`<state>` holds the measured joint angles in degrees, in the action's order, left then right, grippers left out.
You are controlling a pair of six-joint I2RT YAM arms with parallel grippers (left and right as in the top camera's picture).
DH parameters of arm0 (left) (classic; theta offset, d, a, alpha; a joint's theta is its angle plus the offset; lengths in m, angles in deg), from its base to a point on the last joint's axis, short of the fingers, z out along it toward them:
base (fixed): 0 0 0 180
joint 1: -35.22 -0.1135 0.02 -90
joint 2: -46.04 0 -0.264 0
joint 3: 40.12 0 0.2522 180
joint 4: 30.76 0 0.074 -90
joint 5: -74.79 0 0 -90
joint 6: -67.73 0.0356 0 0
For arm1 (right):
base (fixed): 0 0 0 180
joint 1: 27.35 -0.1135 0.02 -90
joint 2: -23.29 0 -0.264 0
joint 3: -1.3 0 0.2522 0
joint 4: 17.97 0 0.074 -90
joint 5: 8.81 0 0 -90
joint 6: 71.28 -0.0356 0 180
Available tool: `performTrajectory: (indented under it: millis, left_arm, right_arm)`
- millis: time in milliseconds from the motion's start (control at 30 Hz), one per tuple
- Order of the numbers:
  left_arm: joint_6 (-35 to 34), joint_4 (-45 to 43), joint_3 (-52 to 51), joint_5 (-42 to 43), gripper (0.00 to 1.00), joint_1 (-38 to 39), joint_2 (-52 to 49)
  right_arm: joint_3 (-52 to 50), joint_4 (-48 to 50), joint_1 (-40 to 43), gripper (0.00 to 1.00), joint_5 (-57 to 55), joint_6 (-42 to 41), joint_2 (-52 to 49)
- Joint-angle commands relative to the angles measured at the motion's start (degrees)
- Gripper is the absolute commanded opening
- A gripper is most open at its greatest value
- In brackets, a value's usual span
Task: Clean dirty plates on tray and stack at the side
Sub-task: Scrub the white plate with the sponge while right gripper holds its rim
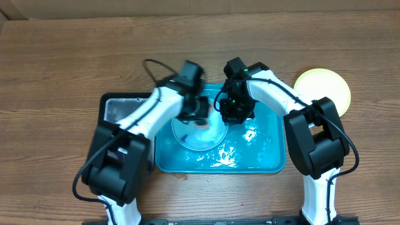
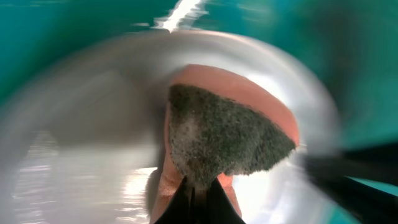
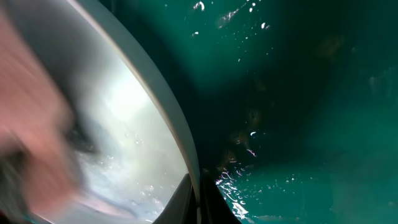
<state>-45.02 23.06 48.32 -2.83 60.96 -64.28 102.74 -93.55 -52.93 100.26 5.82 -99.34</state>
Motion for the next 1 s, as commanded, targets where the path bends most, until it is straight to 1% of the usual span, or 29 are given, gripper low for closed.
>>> performTrajectory:
  millis: [0,167,400,567,700,800,867,967]
  left_arm:
    - [-1.6,0.3,1.7,2.3,0.04,4.4,-0.6]
    - [-6.1,1.5,1.7,0.0,0.04,5.3,-1.0]
    - [-6.4,2.1,1.6,-1.4,0.04,1.7,-2.1]
    - [-5.1,2.6,1.6,-2.0,0.04,-0.6,-7.1]
    - [-4.3,5.0,1.6,-8.6,0.04,-2.6,-10.1]
    - [-4.3,8.2,1.7,-17.6,0.04,-3.7,-9.6]
    - [-6.3,11.5,2.0,-25.4,0.04,-4.2,-8.8]
    - [-9.4,15.7,2.0,-31.8,0.04,-4.8,-7.8]
  right_arm:
    - [-1.0,-0.4,-0.2,0.04,-0.7,0.4,1.1]
    - [-1.0,-0.5,-0.2,0.04,-0.7,0.4,1.1]
    - [-1.0,-0.7,-0.2,0.04,-0.7,0.4,1.1]
    - [-1.0,-0.9,-0.2,0.04,-0.8,0.4,1.1]
    - [-1.0,-1.5,-0.2,0.04,-0.8,0.4,1.1]
    - [-1.0,-1.4,-0.2,0.04,-0.8,0.4,1.1]
    - [-1.0,-1.3,-0.2,0.04,-0.8,0.4,1.1]
    - [-1.0,-1.0,-0.2,0.04,-0.8,0.5,1.1]
